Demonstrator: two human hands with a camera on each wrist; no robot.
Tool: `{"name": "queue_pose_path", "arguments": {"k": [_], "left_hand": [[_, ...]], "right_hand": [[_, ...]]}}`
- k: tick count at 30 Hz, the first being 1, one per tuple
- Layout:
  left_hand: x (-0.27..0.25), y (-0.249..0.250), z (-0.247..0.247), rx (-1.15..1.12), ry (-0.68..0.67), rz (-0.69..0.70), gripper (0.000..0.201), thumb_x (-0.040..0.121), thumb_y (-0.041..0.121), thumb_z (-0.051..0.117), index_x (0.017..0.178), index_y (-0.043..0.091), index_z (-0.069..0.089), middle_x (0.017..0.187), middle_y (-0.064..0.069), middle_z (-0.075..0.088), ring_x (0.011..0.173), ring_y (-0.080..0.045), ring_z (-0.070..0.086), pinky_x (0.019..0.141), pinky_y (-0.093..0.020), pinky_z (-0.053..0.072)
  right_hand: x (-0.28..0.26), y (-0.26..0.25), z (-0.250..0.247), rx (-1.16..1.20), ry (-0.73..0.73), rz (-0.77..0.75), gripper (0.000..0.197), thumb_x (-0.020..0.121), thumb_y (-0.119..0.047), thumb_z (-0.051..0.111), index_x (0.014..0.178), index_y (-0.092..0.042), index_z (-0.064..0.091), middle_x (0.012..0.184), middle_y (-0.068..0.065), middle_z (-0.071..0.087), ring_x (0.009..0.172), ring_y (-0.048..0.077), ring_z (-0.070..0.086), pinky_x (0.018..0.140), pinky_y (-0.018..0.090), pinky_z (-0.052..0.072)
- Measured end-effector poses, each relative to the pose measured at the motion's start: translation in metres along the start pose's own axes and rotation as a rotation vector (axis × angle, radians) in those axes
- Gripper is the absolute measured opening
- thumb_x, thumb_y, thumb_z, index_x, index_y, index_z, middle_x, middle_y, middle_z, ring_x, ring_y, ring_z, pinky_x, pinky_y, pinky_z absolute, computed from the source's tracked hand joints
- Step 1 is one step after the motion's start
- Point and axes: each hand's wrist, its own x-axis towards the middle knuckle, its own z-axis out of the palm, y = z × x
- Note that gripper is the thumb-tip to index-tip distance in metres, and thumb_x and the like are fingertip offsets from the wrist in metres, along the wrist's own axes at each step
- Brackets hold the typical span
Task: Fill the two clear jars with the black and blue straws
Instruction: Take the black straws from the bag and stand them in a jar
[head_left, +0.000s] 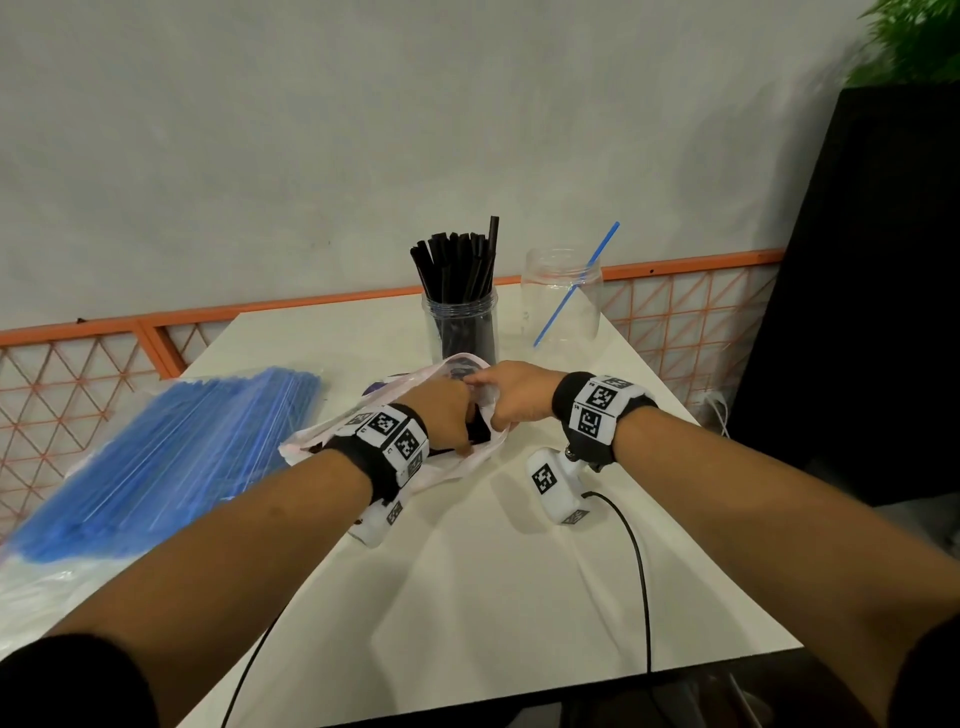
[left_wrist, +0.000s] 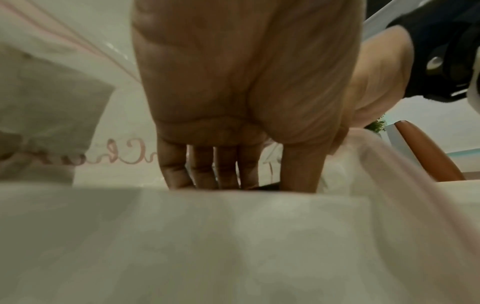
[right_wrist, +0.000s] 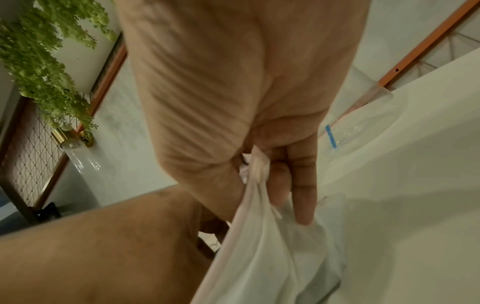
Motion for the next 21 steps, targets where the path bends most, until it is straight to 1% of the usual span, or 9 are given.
{"name": "queue_pose_path", "arguments": {"k": [4, 7, 9, 12, 14, 16, 18, 19, 21], "left_hand": [[0.002, -0.001, 0.002, -0.018, 0.005, -0.006, 0.031, 0.079, 0.030, 0.077, 0.102, 0.010, 0.071, 0.096, -0.004, 0.066, 0.086, -0.018, 0.053, 0.078, -0.027, 0.041], [0.002, 0.000, 0.004, -0.009, 0.001, -0.018, 0.027, 0.079, 0.030, 0.077, 0.094, 0.009, 0.068, 0.088, -0.001, 0.061, 0.085, -0.019, 0.054, 0.079, -0.029, 0.045], [0.001, 0.001, 0.006, -0.034, -0.014, -0.031, 0.022, 0.082, 0.028, 0.073, 0.091, 0.012, 0.061, 0.090, -0.002, 0.061, 0.087, -0.021, 0.057, 0.081, -0.031, 0.047], [-0.003, 0.003, 0.007, -0.029, -0.043, -0.015, 0.011, 0.088, 0.024, 0.065, 0.092, 0.016, 0.058, 0.101, -0.007, 0.067, 0.092, -0.023, 0.060, 0.088, -0.034, 0.050], [-0.006, 0.003, 0.007, -0.049, -0.044, -0.002, 0.007, 0.092, 0.021, 0.059, 0.086, 0.018, 0.055, 0.103, -0.010, 0.068, 0.088, -0.022, 0.058, 0.085, -0.033, 0.048], [-0.009, -0.002, 0.006, -0.071, -0.027, 0.000, 0.009, 0.095, 0.019, 0.054, 0.088, 0.015, 0.058, 0.104, -0.012, 0.068, 0.087, -0.023, 0.057, 0.081, -0.030, 0.044], [-0.014, -0.007, 0.001, -0.068, 0.028, 0.030, 0.018, 0.096, 0.024, 0.056, 0.102, 0.011, 0.065, 0.102, -0.006, 0.068, 0.088, -0.021, 0.056, 0.079, -0.025, 0.041], [-0.017, -0.011, -0.001, -0.084, 0.093, 0.066, 0.020, 0.094, 0.029, 0.060, 0.106, 0.014, 0.067, 0.094, 0.001, 0.066, 0.086, -0.018, 0.055, 0.075, -0.023, 0.039], [-0.025, -0.015, -0.009, -0.208, 0.196, 0.095, 0.003, 0.088, 0.037, 0.069, 0.089, 0.034, 0.070, 0.070, 0.016, 0.058, 0.074, -0.014, 0.057, 0.062, -0.019, 0.036]], "right_hand": [[-0.001, 0.002, 0.000, -0.007, -0.014, 0.008, 0.079, 0.080, 0.004, 0.059, 0.151, -0.019, 0.032, 0.143, 0.009, 0.045, 0.076, 0.013, 0.059, 0.064, 0.022, 0.054], [-0.001, 0.002, 0.001, -0.016, -0.025, 0.020, 0.079, 0.081, 0.005, 0.058, 0.151, -0.017, 0.031, 0.142, 0.012, 0.046, 0.084, 0.019, 0.061, 0.078, 0.031, 0.057], [-0.001, 0.003, 0.001, -0.015, -0.029, 0.021, 0.079, 0.081, 0.005, 0.058, 0.152, -0.016, 0.030, 0.143, 0.013, 0.045, 0.085, 0.020, 0.061, 0.080, 0.033, 0.057], [-0.002, 0.001, 0.000, 0.011, -0.039, 0.024, 0.078, 0.082, 0.004, 0.058, 0.152, -0.015, 0.028, 0.146, 0.013, 0.041, 0.090, 0.021, 0.059, 0.067, 0.027, 0.055], [-0.002, 0.000, -0.001, 0.014, -0.048, 0.020, 0.079, 0.083, 0.004, 0.059, 0.153, -0.015, 0.027, 0.149, 0.010, 0.037, 0.092, 0.020, 0.056, 0.057, 0.019, 0.048], [-0.002, 0.000, -0.002, 0.033, -0.061, 0.020, 0.079, 0.083, 0.004, 0.059, 0.153, -0.016, 0.026, 0.148, 0.009, 0.037, 0.093, 0.019, 0.056, 0.054, 0.017, 0.047], [-0.002, 0.000, -0.003, 0.071, -0.083, 0.027, 0.077, 0.084, 0.002, 0.060, 0.152, -0.016, 0.028, 0.143, 0.009, 0.041, 0.097, 0.021, 0.056, 0.063, 0.021, 0.054], [-0.002, 0.001, -0.003, 0.094, -0.098, 0.038, 0.075, 0.084, 0.002, 0.060, 0.151, -0.016, 0.031, 0.138, 0.008, 0.044, 0.100, 0.022, 0.057, 0.070, 0.025, 0.057], [-0.002, 0.003, -0.002, 0.100, -0.114, 0.055, 0.066, 0.084, 0.005, 0.057, 0.144, -0.015, 0.042, 0.116, 0.003, 0.054, 0.094, 0.018, 0.060, 0.071, 0.026, 0.058]]}}
